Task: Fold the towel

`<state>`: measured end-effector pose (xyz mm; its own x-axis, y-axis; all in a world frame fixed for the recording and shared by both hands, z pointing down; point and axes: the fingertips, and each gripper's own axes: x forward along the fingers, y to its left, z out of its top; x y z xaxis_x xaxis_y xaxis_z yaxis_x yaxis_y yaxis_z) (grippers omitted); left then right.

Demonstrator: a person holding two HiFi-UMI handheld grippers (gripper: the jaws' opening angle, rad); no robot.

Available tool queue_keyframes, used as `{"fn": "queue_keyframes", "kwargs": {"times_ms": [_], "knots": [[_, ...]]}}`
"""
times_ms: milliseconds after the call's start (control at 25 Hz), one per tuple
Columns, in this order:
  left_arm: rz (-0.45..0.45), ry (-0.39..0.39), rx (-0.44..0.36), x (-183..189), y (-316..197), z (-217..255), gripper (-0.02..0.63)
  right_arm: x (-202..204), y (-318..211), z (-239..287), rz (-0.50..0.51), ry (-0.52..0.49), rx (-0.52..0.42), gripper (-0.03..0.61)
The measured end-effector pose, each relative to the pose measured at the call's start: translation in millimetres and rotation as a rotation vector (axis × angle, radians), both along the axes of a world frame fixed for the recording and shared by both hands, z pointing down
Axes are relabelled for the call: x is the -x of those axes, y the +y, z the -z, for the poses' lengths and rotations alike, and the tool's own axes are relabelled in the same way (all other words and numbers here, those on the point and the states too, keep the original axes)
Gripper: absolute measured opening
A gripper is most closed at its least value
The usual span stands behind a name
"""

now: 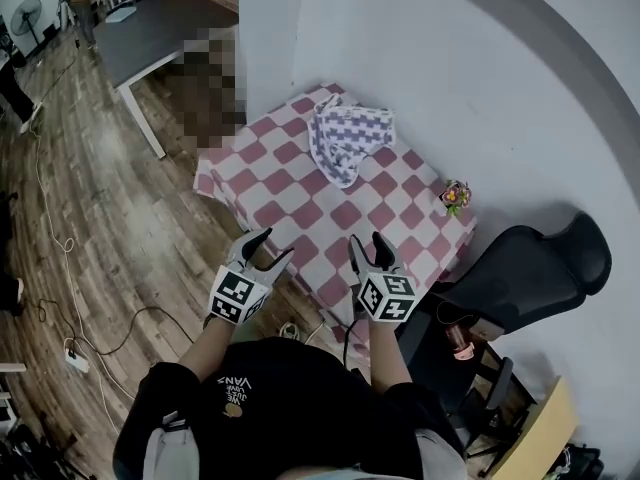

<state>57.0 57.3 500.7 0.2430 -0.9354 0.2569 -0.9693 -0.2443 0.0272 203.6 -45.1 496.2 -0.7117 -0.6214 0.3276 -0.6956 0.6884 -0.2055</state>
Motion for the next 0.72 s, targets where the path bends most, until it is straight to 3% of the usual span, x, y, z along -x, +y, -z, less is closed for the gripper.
{"fn": "queue_keyframes", "kwargs": {"times_ms": [280,720], "knots": [[-0.030,0.011,0.026,26,-35,-9,0.219,26,-27,-10,-0.022,0.028,0.031,0.221],[-0.214,0.023,0.050,93,-94,-14,0.219,78,-64,-6,-0.207,0.066,0.029,0.219]]}}
